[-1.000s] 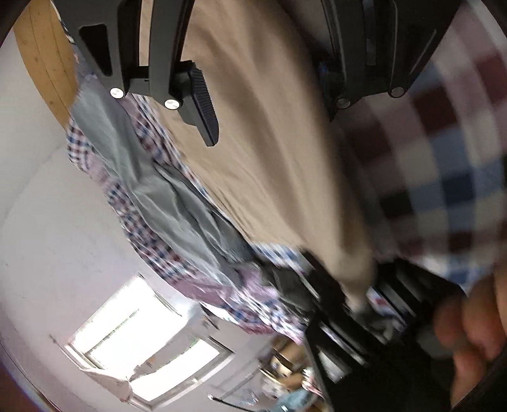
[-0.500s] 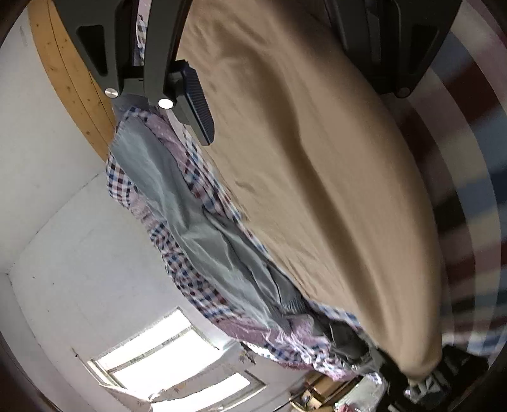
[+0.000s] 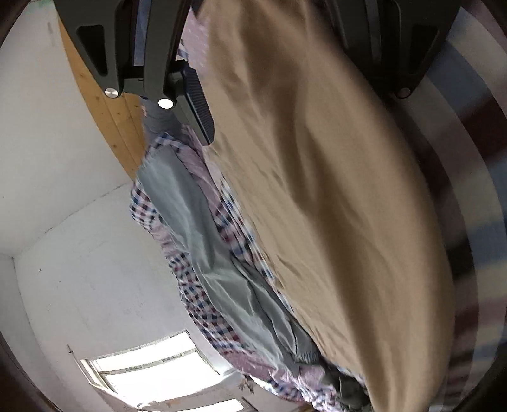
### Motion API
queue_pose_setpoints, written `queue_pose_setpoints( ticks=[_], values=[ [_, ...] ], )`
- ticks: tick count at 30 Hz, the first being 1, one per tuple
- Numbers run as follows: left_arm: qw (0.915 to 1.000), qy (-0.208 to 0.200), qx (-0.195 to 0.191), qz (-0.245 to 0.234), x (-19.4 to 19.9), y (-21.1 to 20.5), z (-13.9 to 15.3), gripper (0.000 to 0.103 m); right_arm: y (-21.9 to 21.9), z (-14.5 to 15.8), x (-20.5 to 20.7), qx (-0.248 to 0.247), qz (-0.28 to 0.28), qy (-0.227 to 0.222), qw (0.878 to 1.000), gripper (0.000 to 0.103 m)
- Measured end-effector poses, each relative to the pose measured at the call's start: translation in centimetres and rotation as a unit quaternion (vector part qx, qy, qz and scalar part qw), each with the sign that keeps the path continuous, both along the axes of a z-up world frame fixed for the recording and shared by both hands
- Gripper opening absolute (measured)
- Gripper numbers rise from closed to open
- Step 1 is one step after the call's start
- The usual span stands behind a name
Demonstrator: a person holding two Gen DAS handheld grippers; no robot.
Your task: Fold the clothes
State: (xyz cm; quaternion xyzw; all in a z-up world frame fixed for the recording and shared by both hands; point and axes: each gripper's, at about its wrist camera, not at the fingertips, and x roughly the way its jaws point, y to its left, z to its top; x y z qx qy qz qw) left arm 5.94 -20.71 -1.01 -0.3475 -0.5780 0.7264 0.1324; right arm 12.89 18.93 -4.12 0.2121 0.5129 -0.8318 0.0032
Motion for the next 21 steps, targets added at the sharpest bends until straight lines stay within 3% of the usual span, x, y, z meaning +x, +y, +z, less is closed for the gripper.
queue_pose_setpoints(
  ticks=[10,21],
  values=[
    [1.0,-0.003,0.003,0.005,-0.2,-0.1,-0.2,0.011,6.1,-0.4,0.8,0.066,-0.032,0.014,0.997,0.061],
    [0.9999,-0.01,0.001,0.004,-0.1,-0.1,-0.5,0.011,6.6,-1.5,1.5,0.104,-0.026,0.031,0.994,0.057]
  ],
)
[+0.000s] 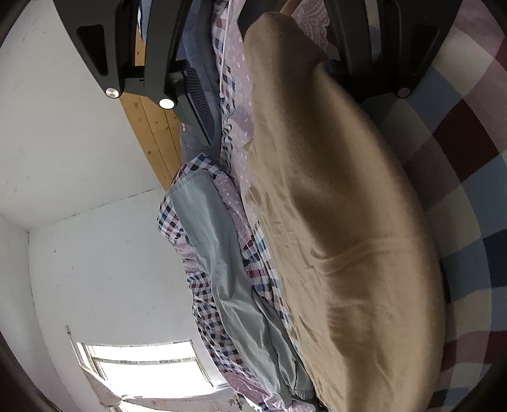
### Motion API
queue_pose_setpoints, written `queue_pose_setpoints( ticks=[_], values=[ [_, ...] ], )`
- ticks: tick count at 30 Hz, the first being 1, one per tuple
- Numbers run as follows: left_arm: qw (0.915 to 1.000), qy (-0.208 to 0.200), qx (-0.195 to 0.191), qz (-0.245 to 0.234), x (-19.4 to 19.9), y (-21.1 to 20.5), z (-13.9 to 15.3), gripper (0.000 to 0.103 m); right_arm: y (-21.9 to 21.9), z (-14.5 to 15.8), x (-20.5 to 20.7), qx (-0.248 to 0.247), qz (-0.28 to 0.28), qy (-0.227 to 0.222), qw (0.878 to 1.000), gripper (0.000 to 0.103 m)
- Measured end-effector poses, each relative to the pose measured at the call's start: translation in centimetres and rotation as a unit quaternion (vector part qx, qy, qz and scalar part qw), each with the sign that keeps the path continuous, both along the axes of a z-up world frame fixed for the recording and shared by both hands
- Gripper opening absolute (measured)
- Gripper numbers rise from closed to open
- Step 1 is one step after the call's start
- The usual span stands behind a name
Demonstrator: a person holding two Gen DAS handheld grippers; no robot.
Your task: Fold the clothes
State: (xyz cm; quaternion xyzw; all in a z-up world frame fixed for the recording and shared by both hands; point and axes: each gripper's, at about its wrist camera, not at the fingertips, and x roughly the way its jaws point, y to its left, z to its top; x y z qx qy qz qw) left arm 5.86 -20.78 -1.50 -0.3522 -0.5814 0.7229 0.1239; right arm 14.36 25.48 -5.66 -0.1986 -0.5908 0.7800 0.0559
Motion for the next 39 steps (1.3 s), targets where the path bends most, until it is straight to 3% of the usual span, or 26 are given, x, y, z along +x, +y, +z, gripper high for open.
queue_pose_setpoints(
  ticks=[2,6,10,18,26,39],
  values=[
    [1.0,-0.001,-0.001,-0.001,0.0,0.0,0.0,0.011,-0.2,-0.4,0.0,0.008,0.009,-0.004,1.0,0.05],
    [1.0,-0.002,-0.005,-0.002,-0.1,0.0,0.0,0.011,-0.4,-1.1,-0.1,0.014,0.019,-0.019,1.0,0.024],
    [0.9999,0.002,-0.008,-0.006,-0.1,0.0,0.1,0.011,-0.2,-0.8,-0.2,-0.008,0.01,-0.035,0.999,0.014],
    [0.9997,0.021,-0.009,-0.013,0.5,0.5,0.7,0.011,-0.5,1.2,0.4,-0.064,0.0,-0.049,0.997,0.01],
    [0.9977,0.058,-0.017,-0.031,2.6,1.2,2.6,0.011,-1.2,5.4,1.6,-0.127,-0.018,-0.007,0.992,0.01],
    [0.9941,0.1,-0.021,-0.036,11.0,-0.2,6.0,0.01,-0.7,9.2,8.3,-0.183,-0.028,0.03,0.982,0.01]
  ],
)
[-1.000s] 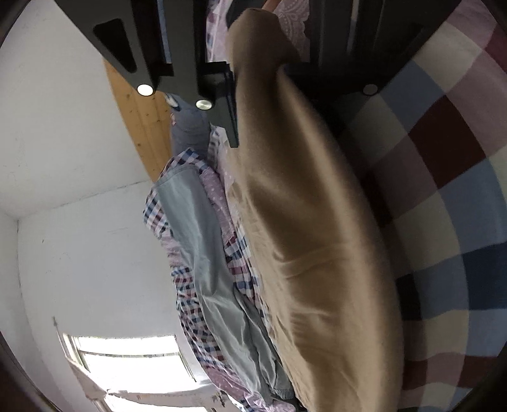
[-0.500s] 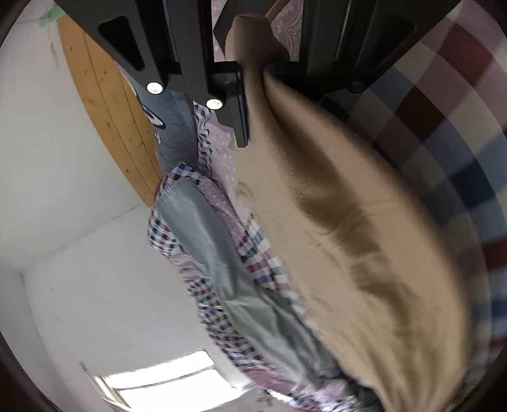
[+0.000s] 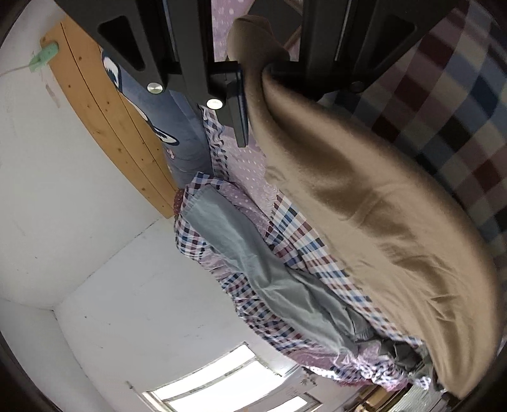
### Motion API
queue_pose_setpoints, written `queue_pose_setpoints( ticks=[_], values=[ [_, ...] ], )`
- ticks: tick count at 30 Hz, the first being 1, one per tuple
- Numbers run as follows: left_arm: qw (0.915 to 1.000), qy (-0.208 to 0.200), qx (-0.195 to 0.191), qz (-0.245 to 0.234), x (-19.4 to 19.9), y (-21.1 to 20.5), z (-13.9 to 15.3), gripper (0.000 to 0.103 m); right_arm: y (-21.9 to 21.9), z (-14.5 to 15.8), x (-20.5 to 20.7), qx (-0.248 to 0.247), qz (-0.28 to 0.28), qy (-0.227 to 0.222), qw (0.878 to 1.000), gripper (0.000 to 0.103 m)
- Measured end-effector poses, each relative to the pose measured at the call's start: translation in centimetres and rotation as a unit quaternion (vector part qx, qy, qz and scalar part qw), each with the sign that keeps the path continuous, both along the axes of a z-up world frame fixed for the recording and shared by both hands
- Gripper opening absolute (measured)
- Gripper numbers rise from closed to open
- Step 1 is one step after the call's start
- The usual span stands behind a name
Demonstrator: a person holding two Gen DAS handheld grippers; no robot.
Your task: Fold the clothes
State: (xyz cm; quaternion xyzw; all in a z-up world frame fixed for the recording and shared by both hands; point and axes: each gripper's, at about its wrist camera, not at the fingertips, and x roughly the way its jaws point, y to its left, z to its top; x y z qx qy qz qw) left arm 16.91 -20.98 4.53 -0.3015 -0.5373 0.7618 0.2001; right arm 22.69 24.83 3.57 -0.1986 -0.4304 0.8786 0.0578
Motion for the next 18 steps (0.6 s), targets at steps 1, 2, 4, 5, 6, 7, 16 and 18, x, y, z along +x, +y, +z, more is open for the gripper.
queue_pose_setpoints(
  ticks=[1,2,4,5,6,7,16,18],
  values=[
    [1.0,-0.001,-0.001,0.0,0.8,-0.1,0.2,0.01,-0.1,0.2,0.7,-0.002,0.001,0.002,1.0,0.01],
    [1.0,-0.001,-0.002,0.001,1.7,-0.2,0.3,0.01,-0.2,0.5,1.5,-0.006,0.003,0.003,1.0,0.01],
    [1.0,0.003,-0.004,0.001,3.5,-0.3,0.7,0.01,-0.6,1.3,2.9,-0.016,0.009,0.001,1.0,0.01],
    [1.0,0.006,-0.007,0.001,4.5,-0.3,1.1,0.01,-0.8,1.8,3.6,-0.021,0.013,-0.001,1.0,0.01],
    [0.9999,0.009,-0.011,0.001,5.6,-0.4,1.6,0.01,-1.0,2.3,4.3,-0.026,0.017,-0.001,1.0,0.01],
    [0.9998,0.014,-0.014,0.001,6.5,-0.4,2.2,0.01,-1.3,3.0,5.1,-0.028,0.021,0.003,0.999,0.01],
    [0.9965,0.081,-0.017,0.009,13.0,-1.9,10.7,0.01,-2.1,12.0,11.2,-0.055,0.039,0.072,0.995,0.01],
    [0.9951,0.098,-0.013,0.011,14.4,-2.4,13.0,0.01,-2.0,14.0,12.5,-0.064,0.041,0.088,0.993,0.01]
  ],
)
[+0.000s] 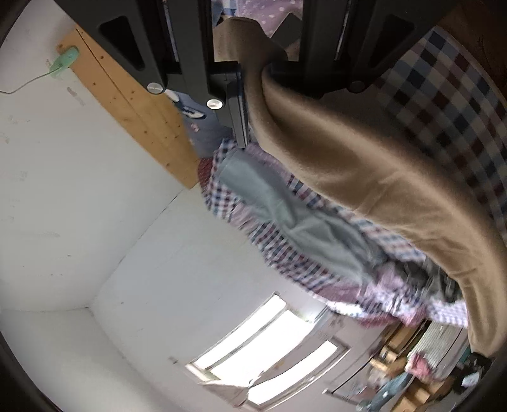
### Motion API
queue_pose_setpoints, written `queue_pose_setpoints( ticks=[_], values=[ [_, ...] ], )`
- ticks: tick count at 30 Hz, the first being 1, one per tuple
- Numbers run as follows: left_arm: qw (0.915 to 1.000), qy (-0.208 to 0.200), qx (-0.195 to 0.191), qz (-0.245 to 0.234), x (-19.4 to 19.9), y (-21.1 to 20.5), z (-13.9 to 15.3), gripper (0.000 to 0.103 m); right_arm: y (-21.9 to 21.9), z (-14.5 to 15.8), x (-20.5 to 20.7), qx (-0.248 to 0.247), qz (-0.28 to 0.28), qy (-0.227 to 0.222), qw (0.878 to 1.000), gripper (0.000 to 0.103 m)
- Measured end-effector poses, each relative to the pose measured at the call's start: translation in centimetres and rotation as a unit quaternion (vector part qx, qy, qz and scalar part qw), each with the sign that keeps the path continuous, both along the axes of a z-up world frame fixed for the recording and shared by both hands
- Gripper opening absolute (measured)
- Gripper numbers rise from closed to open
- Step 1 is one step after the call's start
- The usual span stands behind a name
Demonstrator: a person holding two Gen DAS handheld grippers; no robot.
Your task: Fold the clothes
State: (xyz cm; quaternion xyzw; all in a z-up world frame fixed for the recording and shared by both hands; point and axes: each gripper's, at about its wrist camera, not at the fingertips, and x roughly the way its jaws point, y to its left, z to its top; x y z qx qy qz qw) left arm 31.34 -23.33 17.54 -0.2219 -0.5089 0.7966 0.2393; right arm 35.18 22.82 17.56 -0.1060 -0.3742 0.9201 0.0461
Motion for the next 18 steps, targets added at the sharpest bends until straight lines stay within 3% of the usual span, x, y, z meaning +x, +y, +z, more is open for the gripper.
queue_pose_setpoints(
  ticks=[4,9,18],
  values=[
    [0.9996,0.017,0.019,0.008,2.1,-0.9,3.7,0.01,-0.2,3.3,2.3,-0.013,0.007,0.023,1.0,0.01],
    [0.9994,0.012,0.031,0.014,2.5,-1.3,5.7,0.01,-0.9,5.4,3.3,-0.019,0.01,0.039,0.999,0.01],
    [0.9963,-0.08,0.025,0.016,-4.1,-1.0,0.4,0.011,-0.2,1.9,-4.4,-0.015,0.003,-0.036,0.999,0.01]
  ],
)
